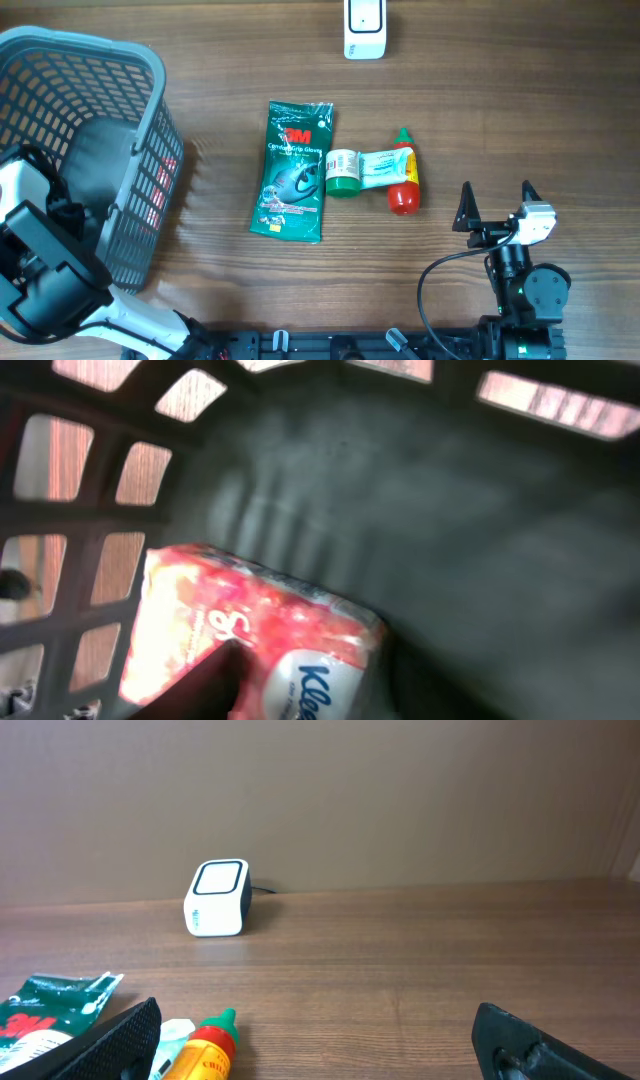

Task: Scan the item barcode
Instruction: 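Grasp the red Kleenex tissue pack with the left gripper, then carry the tissue pack out and set it below the wipes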

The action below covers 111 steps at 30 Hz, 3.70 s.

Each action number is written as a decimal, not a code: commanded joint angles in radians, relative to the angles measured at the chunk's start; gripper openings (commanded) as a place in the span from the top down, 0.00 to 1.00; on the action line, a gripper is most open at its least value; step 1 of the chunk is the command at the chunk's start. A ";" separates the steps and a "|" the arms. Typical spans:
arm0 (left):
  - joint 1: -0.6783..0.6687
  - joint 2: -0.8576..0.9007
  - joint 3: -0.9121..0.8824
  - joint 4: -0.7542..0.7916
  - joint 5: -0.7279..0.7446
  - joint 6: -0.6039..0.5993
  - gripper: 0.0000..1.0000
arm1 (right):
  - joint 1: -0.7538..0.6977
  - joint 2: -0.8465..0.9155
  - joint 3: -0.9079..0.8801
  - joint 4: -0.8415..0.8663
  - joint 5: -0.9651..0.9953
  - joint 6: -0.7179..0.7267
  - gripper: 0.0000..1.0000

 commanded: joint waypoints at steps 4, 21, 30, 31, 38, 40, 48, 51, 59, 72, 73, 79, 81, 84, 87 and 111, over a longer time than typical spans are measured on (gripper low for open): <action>0.007 0.018 -0.001 -0.047 0.026 0.013 0.96 | -0.001 -0.006 -0.001 0.005 -0.012 -0.012 0.00; -0.119 -0.277 0.514 -0.268 0.231 0.093 0.96 | -0.001 -0.006 -0.001 0.005 -0.012 -0.012 0.00; -0.367 -0.546 0.557 -0.130 0.377 0.288 0.96 | -0.001 -0.006 -0.001 0.005 -0.013 -0.013 0.00; -0.403 -0.569 0.557 -0.110 0.407 0.312 0.96 | -0.001 -0.006 -0.001 0.005 -0.012 -0.012 0.01; -0.742 -0.652 0.557 -0.049 0.489 0.407 0.96 | -0.001 -0.006 -0.001 0.005 -0.013 -0.012 0.00; -0.849 -0.644 0.556 -0.061 0.489 0.416 0.96 | -0.001 -0.006 -0.001 0.005 -0.013 -0.012 0.00; -1.211 -0.458 0.527 -0.198 0.361 0.362 0.96 | -0.001 -0.006 -0.001 0.005 -0.012 -0.012 0.00; -1.292 -0.368 0.512 -0.261 0.361 0.177 0.96 | -0.001 -0.006 -0.001 0.005 -0.012 -0.012 0.00; -1.467 -0.143 0.417 -0.275 0.374 -0.287 0.96 | -0.001 -0.006 -0.001 0.005 -0.012 -0.013 0.00; -1.608 0.094 0.415 -0.123 0.391 -0.287 0.96 | -0.001 -0.006 -0.001 0.005 -0.013 -0.012 0.00; -1.608 0.110 0.415 -0.117 0.392 -0.287 0.96 | -0.001 -0.006 -0.001 0.005 -0.012 -0.013 0.00; -1.623 0.157 0.415 -0.098 0.402 -0.283 0.90 | -0.001 -0.006 -0.001 0.005 -0.013 -0.012 0.00; -1.622 0.158 0.415 -0.089 0.387 -0.282 0.87 | -0.001 -0.006 -0.001 0.005 -0.013 -0.013 0.00; -1.617 0.158 0.416 -0.083 0.385 -0.279 0.86 | -0.001 -0.006 -0.001 0.005 -0.012 -0.012 0.00; -1.609 0.147 0.429 -0.110 0.385 -0.275 0.67 | -0.001 -0.006 -0.001 0.005 -0.012 -0.012 0.00; -0.999 -0.370 0.821 -0.356 -0.009 -0.100 0.00 | -0.001 -0.006 -0.001 0.005 -0.013 -0.012 0.00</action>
